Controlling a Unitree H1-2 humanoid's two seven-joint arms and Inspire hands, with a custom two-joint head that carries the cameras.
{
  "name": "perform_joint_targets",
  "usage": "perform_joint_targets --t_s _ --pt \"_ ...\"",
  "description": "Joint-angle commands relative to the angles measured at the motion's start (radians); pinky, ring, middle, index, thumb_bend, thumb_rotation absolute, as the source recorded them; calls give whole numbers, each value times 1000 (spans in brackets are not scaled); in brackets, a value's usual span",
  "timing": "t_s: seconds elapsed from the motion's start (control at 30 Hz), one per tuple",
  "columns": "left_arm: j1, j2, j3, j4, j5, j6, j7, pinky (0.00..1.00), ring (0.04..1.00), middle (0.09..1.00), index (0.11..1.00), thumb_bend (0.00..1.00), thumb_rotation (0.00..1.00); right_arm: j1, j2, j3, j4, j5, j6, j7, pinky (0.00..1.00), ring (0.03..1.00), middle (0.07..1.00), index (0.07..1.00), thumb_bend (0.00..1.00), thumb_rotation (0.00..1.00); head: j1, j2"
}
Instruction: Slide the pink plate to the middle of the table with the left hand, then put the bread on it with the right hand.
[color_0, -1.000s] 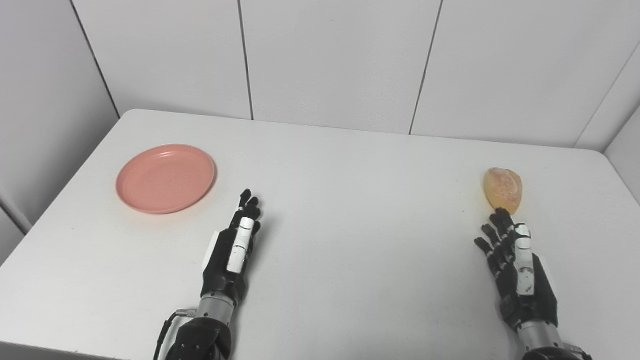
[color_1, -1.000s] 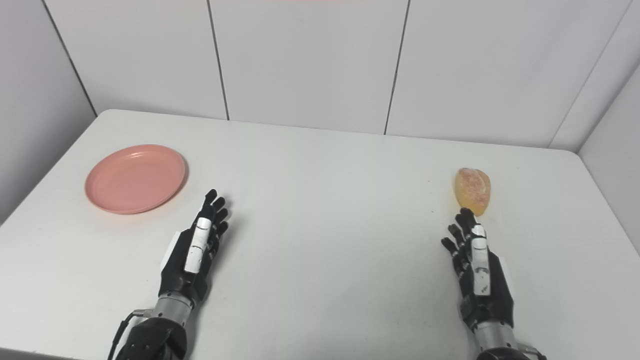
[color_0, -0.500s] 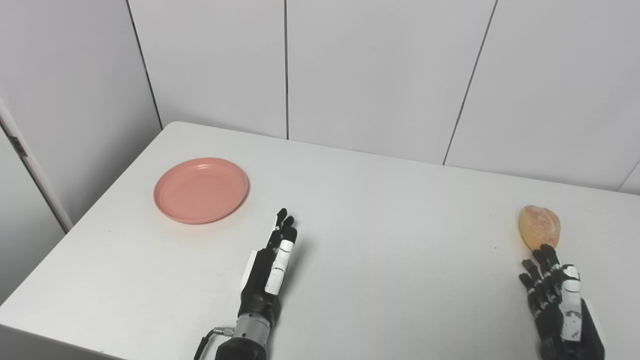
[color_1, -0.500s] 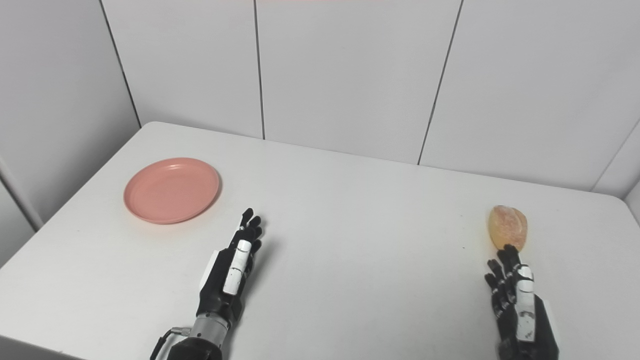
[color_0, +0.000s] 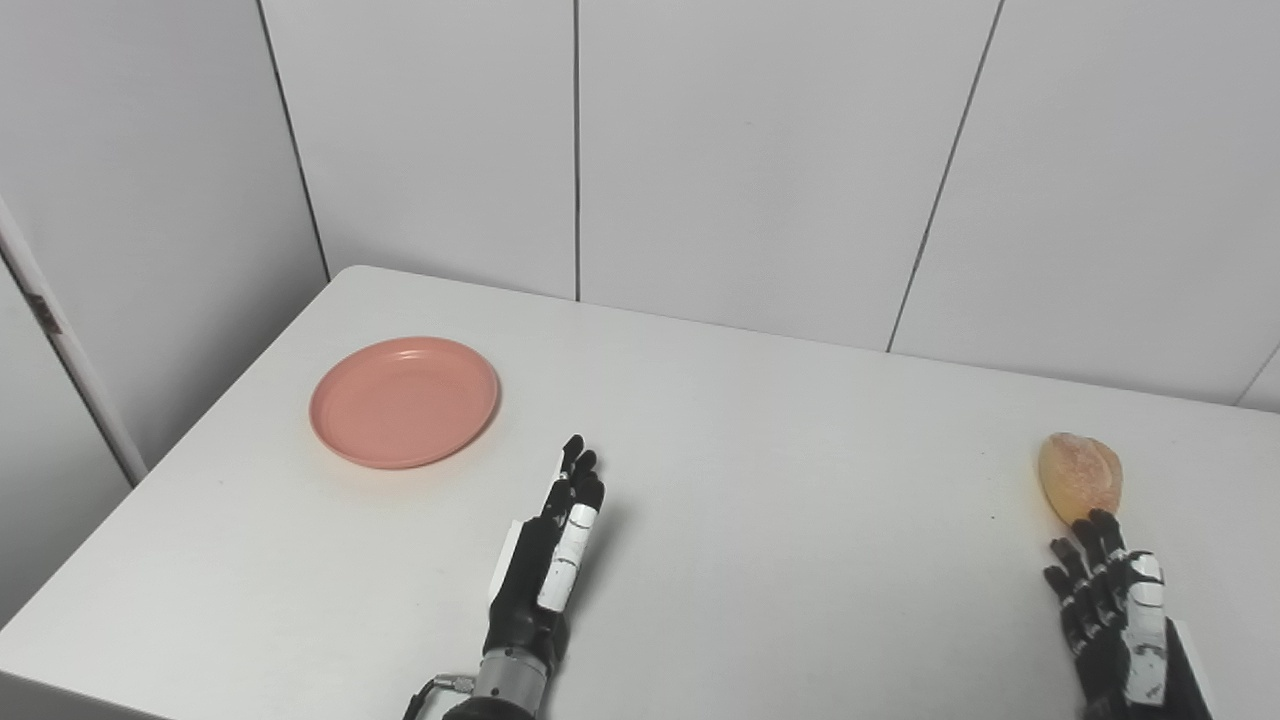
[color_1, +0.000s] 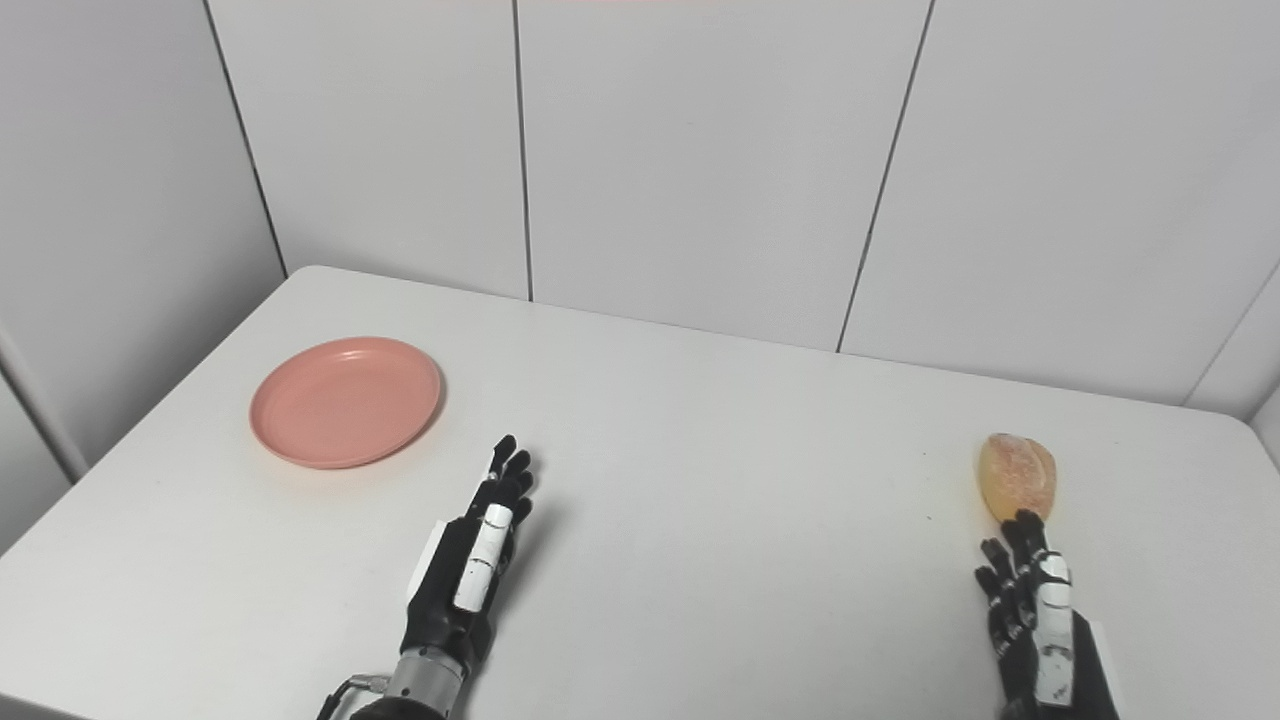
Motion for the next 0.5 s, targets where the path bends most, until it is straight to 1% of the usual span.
perform_joint_targets --t_s 0.0,0.17,0.23,0.37,0.47 --pt "-9 -13 -4 0 3 8 1 1000 1000 999 1000 752 906 4 -6 3 10 -3 -5 6 1000 976 993 986 724 968 -1 1" --pt "-15 -6 1 -8 -6 10 -4 1000 1000 997 1000 764 906 12 1 7 1 -7 -2 1 1000 967 986 980 726 962 -12 -1" --pt "-26 -4 5 -19 -16 18 -8 1000 1000 997 1000 798 915 15 4 7 -5 -7 3 0 1000 966 984 975 732 960 -13 0" --pt "-59 1 21 -73 -54 41 -16 1000 1000 994 1000 803 916 21 8 8 -16 -4 20 -6 1000 964 982 973 740 954 -25 2" --pt "-91 15 33 -120 -80 72 -25 1000 1000 989 1000 813 909 21 9 9 -13 -1 15 -2 1000 967 987 972 731 955 -35 -2"
